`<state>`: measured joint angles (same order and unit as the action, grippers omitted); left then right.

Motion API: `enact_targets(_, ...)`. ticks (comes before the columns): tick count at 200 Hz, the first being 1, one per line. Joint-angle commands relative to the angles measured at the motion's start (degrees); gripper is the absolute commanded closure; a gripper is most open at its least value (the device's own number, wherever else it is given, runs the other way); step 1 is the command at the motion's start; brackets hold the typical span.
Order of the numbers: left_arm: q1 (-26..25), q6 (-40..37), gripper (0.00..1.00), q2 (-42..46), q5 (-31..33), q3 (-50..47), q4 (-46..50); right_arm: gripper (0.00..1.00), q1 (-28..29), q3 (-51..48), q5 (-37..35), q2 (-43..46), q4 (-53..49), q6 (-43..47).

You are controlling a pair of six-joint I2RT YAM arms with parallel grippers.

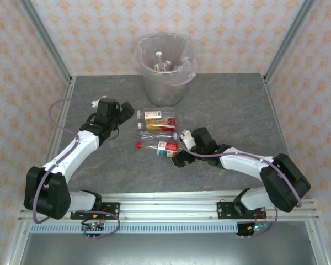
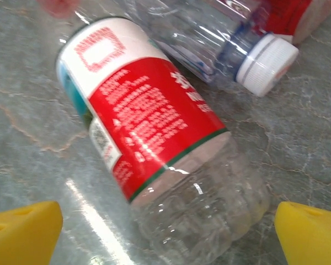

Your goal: Put the plastic bottles in the bin

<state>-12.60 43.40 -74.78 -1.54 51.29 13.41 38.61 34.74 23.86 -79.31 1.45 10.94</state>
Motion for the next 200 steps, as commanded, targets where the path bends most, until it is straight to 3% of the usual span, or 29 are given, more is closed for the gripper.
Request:
enact_targets(1, 0.5, 5.9, 0.0, 2.0, 1.6, -3.0, 1.6, 0.0, 0.2, 2.6, -4.1, -1.9, 2.0, 0.7)
enact_targets(36, 0.4, 10.3, 0.0, 4.6, 3.4, -7.1, 8.9, 0.0, 1.2, 4.4, -1.9, -5.5, 0.5, 4.8)
enact_targets(93, -0.5, 16.2, 0.0, 10.5, 4.7, -16.5, 16.2, 0.01, 8.9, 6.5, -4.5, -11.4, 3.2, 6.4)
enact_targets(151, -0.8, 16.3, 0.0, 3.9, 1.6, -16.7, 15.0, 0.04, 15.1, 11.8, -12.6, -19.2, 5.7, 8.3)
enact_targets(182, -1.6, 16.8, 0.0, 1.3, 0.5, -16.5, 13.1, 0.2, 16.2, 13.4, -14.9, -22.4, 10.0, 8.4)
enact_targets(200, -2.0, 16.7, 0.0, 0.7, 0.7, -16.1, 13.3, 0.24, 16.2, 14.4, -15.7, -23.7, 10.5, 8.8)
